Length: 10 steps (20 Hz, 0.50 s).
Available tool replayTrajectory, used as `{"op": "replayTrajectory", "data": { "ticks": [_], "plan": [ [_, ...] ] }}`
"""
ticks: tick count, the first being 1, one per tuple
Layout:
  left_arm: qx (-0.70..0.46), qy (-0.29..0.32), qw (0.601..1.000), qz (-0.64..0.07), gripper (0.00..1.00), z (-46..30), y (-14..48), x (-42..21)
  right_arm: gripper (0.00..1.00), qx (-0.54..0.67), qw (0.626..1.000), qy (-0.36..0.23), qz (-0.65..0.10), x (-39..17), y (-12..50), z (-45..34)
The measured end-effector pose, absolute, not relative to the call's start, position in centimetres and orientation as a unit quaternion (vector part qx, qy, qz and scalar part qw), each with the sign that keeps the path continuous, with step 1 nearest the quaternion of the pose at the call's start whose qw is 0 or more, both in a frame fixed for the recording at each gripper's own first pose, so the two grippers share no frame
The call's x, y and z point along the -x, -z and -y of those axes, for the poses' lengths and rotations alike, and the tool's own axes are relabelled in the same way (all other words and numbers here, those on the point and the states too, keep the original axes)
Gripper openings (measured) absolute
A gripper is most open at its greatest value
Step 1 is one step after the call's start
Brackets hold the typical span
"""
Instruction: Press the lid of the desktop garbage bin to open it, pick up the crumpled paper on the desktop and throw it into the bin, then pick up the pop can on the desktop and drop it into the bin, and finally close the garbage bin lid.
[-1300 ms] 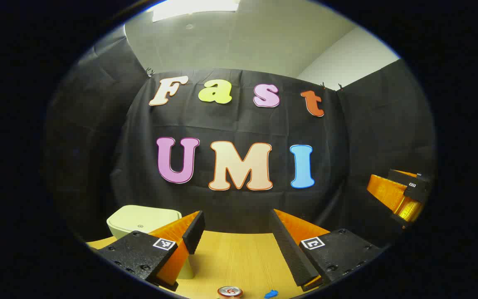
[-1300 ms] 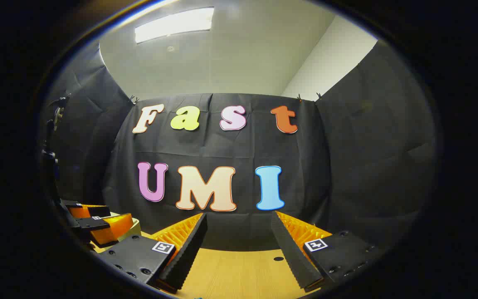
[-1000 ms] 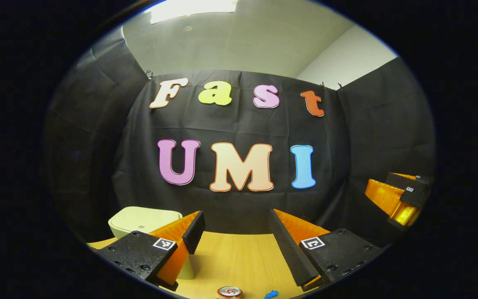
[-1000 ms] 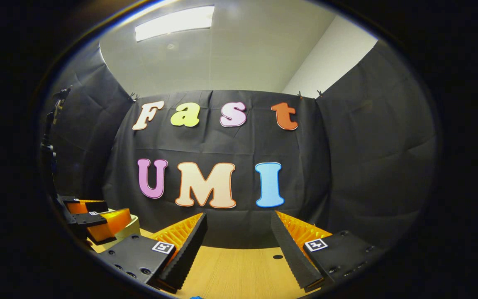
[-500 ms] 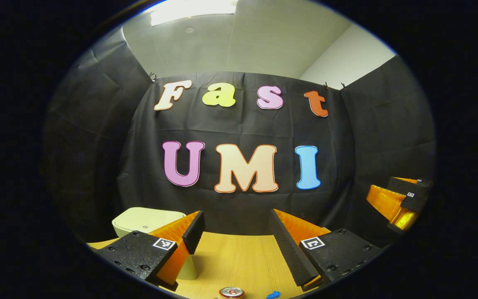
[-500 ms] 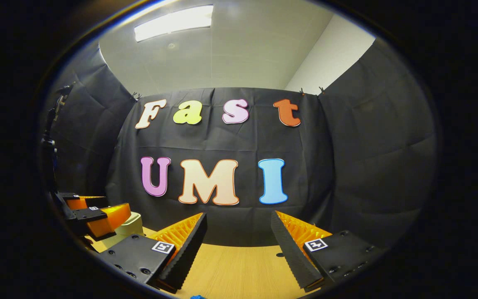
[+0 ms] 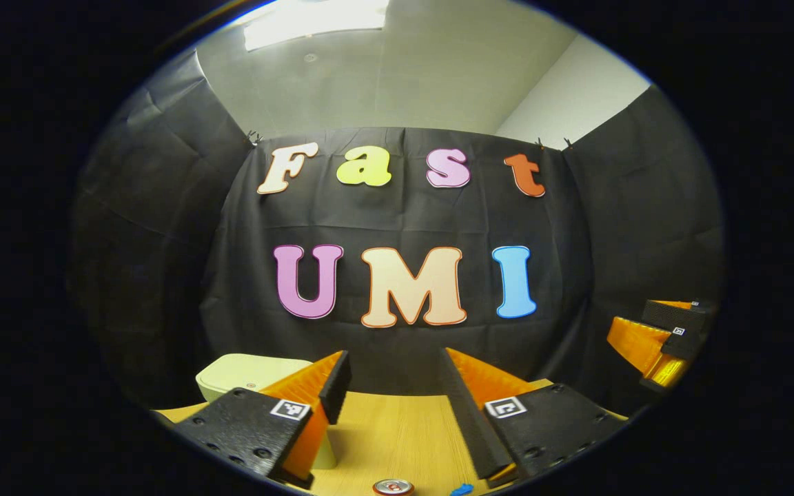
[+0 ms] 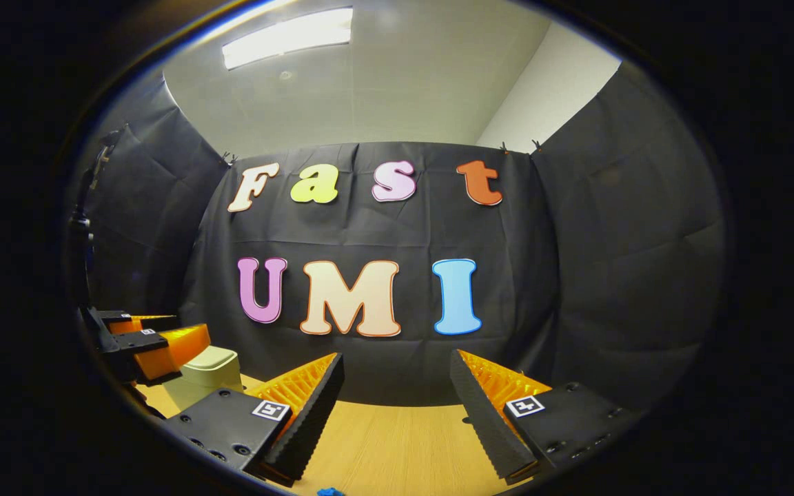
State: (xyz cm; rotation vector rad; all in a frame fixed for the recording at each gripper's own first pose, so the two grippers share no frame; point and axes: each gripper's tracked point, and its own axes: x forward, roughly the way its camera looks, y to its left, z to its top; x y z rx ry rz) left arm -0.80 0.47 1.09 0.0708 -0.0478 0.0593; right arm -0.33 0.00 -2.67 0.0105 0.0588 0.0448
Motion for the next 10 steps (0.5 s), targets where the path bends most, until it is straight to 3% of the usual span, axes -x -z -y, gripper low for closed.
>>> {"op": "replayTrajectory", "data": {
  "ticks": [5, 9, 10],
  "plan": [
    [-0.036, -0.045, 0.998, 0.020, 0.21, -1.7, -0.9, 0.8, 0.97, -0.002, 0.999, -0.026, -0.034, 0.4, 3.0, -0.2],
    [-0.049, -0.097, 0.994, 0.019, 0.00, -5.2, -0.7, 1.0, 0.97, -0.001, 0.999, -0.026, -0.035, 0.1, 3.2, -0.7],
    [-0.060, -0.103, 0.993, 0.017, 0.00, -5.9, -0.7, 0.8, 0.98, 0.000, 0.999, -0.025, -0.033, 0.2, 3.0, -0.9]
  ]
}}
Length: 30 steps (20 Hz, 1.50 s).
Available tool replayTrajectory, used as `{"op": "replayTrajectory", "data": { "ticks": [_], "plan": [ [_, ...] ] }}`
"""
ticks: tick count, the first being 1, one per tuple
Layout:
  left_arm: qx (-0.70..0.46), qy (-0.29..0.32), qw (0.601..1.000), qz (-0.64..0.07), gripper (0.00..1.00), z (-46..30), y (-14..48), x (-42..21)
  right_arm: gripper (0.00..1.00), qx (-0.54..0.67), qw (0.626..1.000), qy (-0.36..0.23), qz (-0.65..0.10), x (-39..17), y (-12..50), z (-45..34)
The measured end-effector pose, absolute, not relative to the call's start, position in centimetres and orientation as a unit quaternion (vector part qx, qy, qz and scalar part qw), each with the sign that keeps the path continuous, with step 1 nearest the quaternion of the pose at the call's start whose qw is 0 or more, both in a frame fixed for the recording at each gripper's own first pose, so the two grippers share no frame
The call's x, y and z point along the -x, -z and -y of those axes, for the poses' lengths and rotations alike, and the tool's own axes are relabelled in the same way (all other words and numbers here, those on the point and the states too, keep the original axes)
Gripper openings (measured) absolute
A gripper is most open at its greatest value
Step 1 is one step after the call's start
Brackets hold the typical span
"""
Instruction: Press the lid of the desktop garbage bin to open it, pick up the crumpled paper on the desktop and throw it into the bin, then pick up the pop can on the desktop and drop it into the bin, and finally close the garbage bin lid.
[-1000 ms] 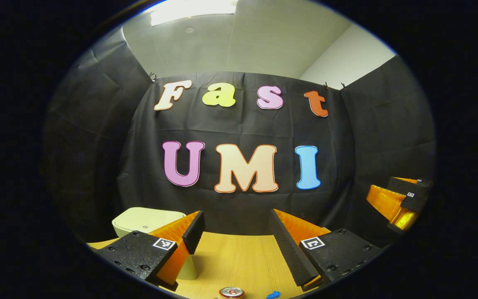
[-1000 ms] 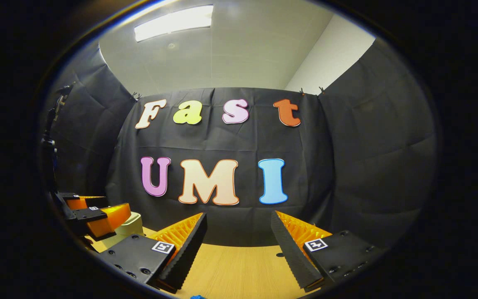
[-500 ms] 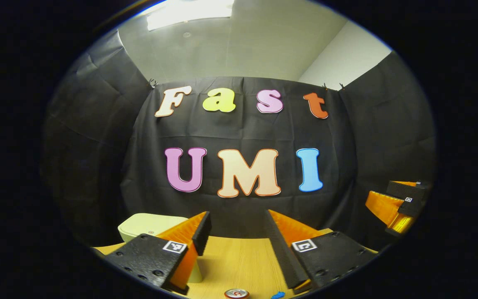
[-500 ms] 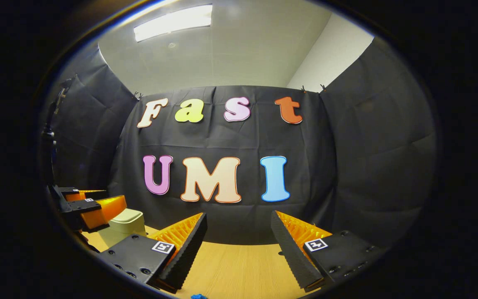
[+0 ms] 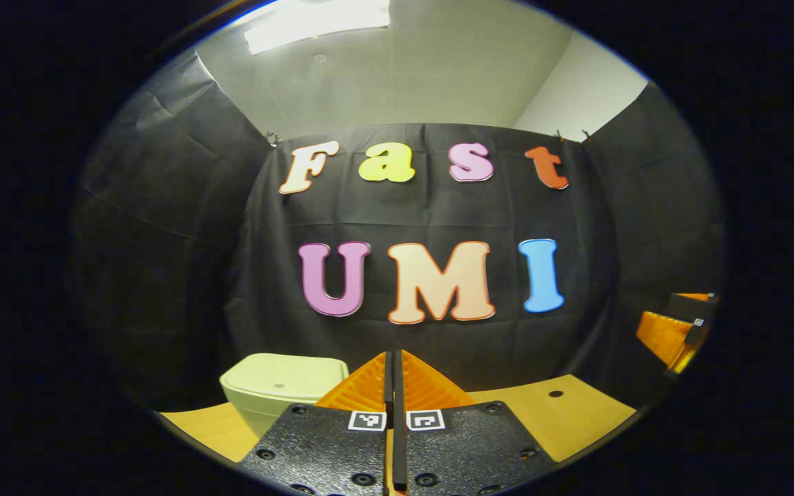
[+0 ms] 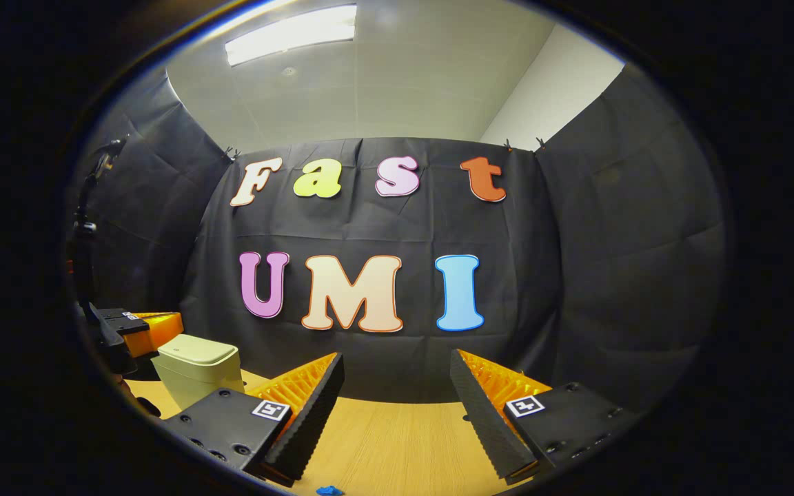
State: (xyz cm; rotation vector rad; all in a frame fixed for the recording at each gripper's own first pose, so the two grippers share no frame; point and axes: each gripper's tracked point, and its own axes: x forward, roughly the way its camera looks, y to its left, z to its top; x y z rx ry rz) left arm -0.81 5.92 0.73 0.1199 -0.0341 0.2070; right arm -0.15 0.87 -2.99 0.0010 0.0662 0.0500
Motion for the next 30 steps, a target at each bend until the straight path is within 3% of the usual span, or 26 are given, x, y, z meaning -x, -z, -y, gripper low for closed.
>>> {"op": "replayTrajectory", "data": {
  "ticks": [4, 19, 29, 30],
  "plan": [
    [-0.059, -0.085, 0.995, -0.012, 0.00, -7.3, 0.8, -0.4, 0.97, 0.004, 0.999, -0.026, -0.035, 0.2, 3.3, -1.8],
    [-0.032, -0.160, 0.985, -0.049, 0.00, -20.6, 5.0, -2.9, 0.98, 0.021, 0.998, 0.000, -0.056, 1.0, 4.9, -5.7],
    [-0.007, -0.163, 0.980, -0.110, 0.00, -22.1, 10.9, -2.9, 0.98, 0.029, 0.997, 0.002, -0.074, 1.1, 6.0, -6.7],
    [-0.017, -0.159, 0.984, -0.077, 0.00, -22.1, 9.7, -3.1, 0.99, 0.026, 0.997, 0.000, -0.074, 1.1, 6.0, -6.8]
  ]
}}
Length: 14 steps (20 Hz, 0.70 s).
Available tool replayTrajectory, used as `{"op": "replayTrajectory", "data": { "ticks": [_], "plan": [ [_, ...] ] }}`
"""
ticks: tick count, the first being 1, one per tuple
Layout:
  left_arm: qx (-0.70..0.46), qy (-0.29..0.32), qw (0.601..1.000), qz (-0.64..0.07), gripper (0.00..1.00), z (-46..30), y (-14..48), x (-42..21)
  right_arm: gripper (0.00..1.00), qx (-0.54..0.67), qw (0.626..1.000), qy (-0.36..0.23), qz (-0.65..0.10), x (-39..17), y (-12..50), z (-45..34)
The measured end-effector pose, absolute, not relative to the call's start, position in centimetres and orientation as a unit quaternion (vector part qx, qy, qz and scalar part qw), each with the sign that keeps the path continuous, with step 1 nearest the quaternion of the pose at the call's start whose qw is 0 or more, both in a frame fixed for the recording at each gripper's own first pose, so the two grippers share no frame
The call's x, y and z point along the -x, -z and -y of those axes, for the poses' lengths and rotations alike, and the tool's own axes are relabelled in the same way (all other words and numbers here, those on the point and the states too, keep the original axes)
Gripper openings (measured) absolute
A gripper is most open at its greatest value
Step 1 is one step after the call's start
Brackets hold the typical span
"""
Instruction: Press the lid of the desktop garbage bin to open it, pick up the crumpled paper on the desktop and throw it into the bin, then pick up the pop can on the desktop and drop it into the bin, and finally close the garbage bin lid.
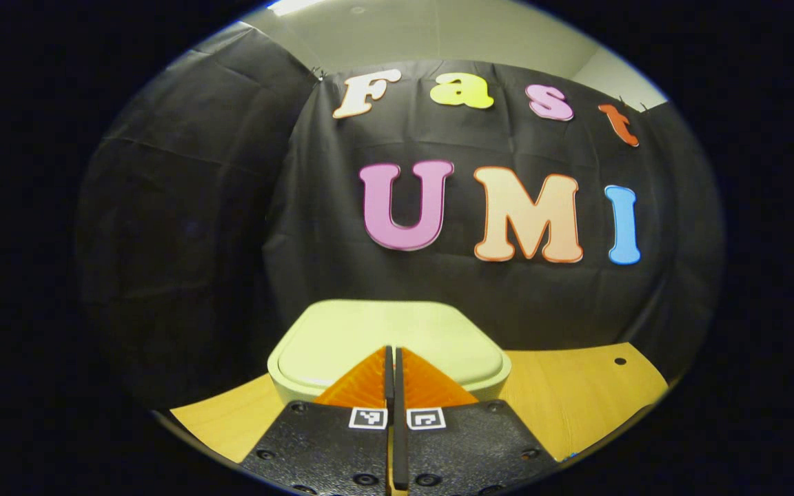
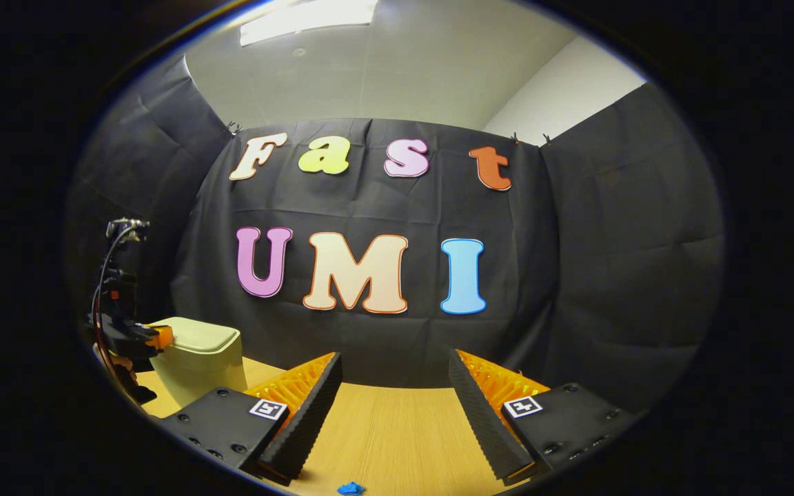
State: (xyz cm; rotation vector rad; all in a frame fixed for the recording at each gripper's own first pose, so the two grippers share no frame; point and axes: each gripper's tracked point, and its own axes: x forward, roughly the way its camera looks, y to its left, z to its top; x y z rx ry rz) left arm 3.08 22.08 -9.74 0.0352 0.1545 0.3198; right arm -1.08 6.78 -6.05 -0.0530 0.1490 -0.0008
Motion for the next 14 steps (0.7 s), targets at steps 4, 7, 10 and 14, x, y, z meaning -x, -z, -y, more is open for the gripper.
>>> {"op": "replayTrajectory", "data": {
  "ticks": [4, 7, 10, 14],
  "plan": [
    [-0.057, -0.151, 0.984, -0.071, 0.00, -21.8, 10.7, -3.4, 0.98, 0.031, 0.997, -0.005, -0.074, 0.8, 6.0, -6.5],
    [-0.054, -0.155, 0.984, -0.071, 0.00, -22.0, 10.5, -3.2, 0.98, 0.030, 0.996, -0.008, -0.078, 0.6, 6.4, -6.3],
    [-0.081, -0.162, 0.982, -0.055, 0.00, -21.9, 9.3, -3.1, 0.98, 0.019, 0.997, -0.016, -0.079, 0.3, 6.5, -6.2],
    [-0.077, -0.156, 0.983, -0.060, 0.00, -21.1, 8.8, -2.8, 0.98, 0.016, 0.996, -0.033, -0.076, -0.4, 6.5, -6.3]
  ]
}}
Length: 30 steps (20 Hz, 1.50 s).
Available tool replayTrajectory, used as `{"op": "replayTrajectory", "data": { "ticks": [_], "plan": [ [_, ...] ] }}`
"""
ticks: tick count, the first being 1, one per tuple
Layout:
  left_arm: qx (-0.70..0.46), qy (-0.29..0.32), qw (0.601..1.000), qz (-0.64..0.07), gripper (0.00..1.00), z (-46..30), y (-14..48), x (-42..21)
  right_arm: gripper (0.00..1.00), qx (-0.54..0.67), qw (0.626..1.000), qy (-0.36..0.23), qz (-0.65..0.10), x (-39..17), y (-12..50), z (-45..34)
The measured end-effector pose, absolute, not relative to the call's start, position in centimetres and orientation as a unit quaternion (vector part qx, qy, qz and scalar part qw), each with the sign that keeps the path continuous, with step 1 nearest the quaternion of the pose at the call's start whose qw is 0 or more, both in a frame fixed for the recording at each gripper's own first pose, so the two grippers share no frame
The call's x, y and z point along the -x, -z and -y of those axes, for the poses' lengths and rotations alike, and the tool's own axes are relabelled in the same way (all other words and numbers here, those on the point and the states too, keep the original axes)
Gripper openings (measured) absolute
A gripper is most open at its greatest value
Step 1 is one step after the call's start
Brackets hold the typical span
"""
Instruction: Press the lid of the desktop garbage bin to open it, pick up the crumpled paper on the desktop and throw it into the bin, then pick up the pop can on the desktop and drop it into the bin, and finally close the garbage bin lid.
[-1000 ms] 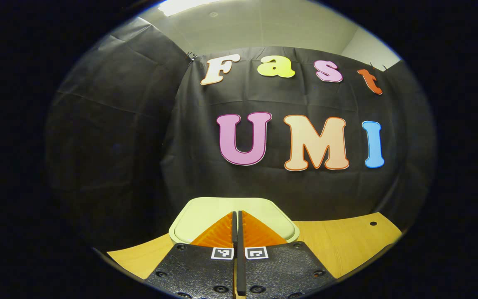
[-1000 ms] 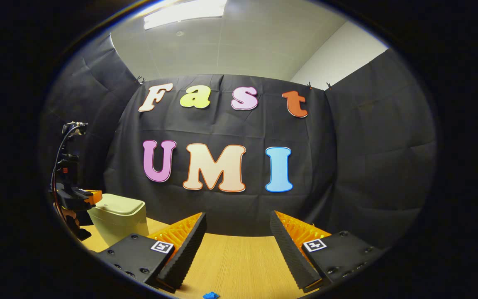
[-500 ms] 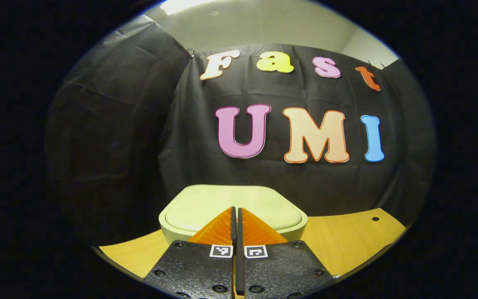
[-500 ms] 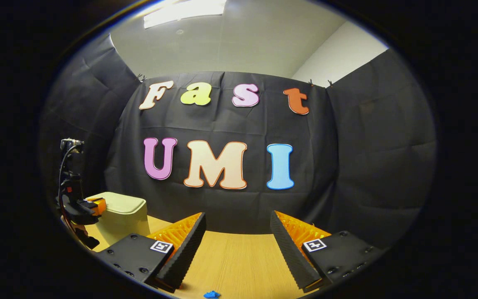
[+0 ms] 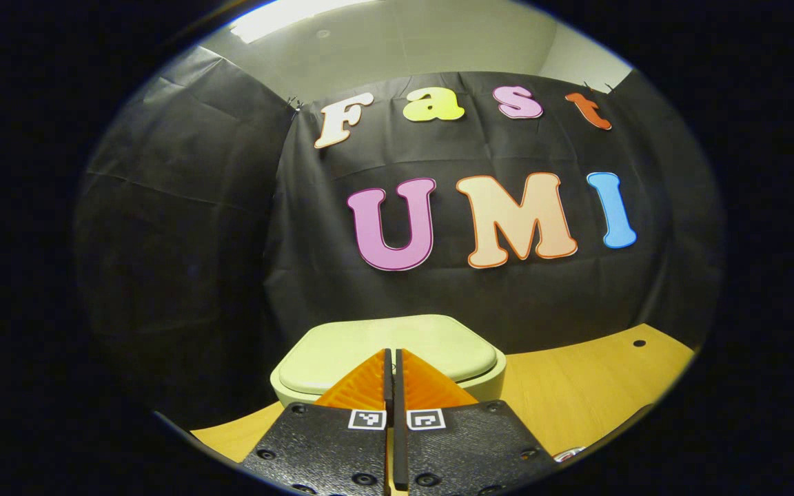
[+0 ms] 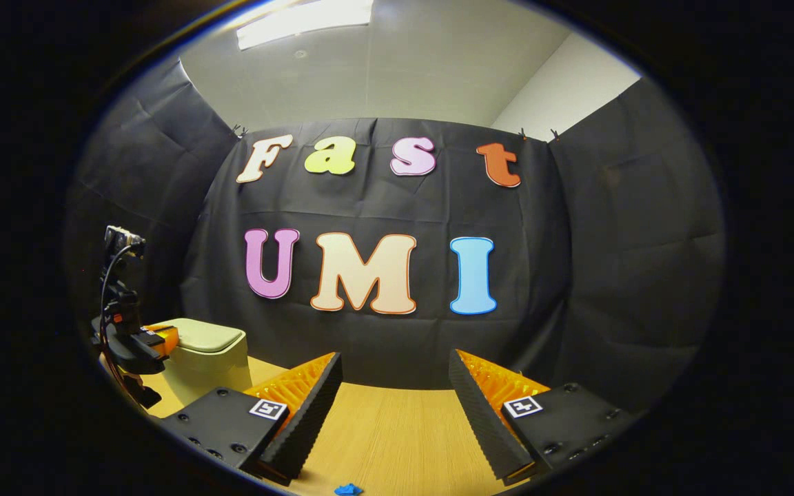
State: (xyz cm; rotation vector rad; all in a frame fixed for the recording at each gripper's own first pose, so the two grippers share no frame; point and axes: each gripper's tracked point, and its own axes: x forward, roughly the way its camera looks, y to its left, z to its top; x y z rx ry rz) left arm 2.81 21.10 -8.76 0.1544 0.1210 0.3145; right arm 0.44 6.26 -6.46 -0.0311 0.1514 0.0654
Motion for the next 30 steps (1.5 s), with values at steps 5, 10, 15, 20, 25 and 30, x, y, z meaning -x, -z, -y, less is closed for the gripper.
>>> {"op": "replayTrajectory", "data": {
  "ticks": [5, 10, 15, 20, 25, 30],
  "plan": [
    [-0.052, -0.162, 0.985, -0.029, 0.00, -20.8, 5.5, -2.2, 0.98, 0.014, 0.995, -0.059, -0.084, -1.0, 7.1, -6.4],
    [-0.036, -0.146, 0.989, 0.003, 0.00, -19.1, 1.7, -1.0, 0.98, 0.010, 0.991, -0.083, -0.106, -1.2, 9.1, -6.5],
    [-0.030, -0.140, 0.989, 0.031, 0.49, -16.8, -1.0, 1.4, 0.98, 0.013, 0.984, -0.114, -0.138, -1.0, 12.4, -7.6],
    [-0.029, -0.130, 0.990, 0.033, 0.82, -14.7, -1.8, 3.6, 0.98, 0.035, 0.973, -0.138, -0.181, 0.1, 17.6, -9.2],
    [-0.031, -0.126, 0.991, 0.036, 0.87, -13.7, -2.5, 5.4, 0.98, 0.056, 0.955, -0.159, -0.242, 2.1, 24.8, -10.5],
    [-0.037, -0.124, 0.991, 0.035, 0.87, -13.3, -3.2, 6.8, 0.98, 0.061, 0.930, -0.160, -0.325, 5.5, 33.3, -10.6]
  ]
}}
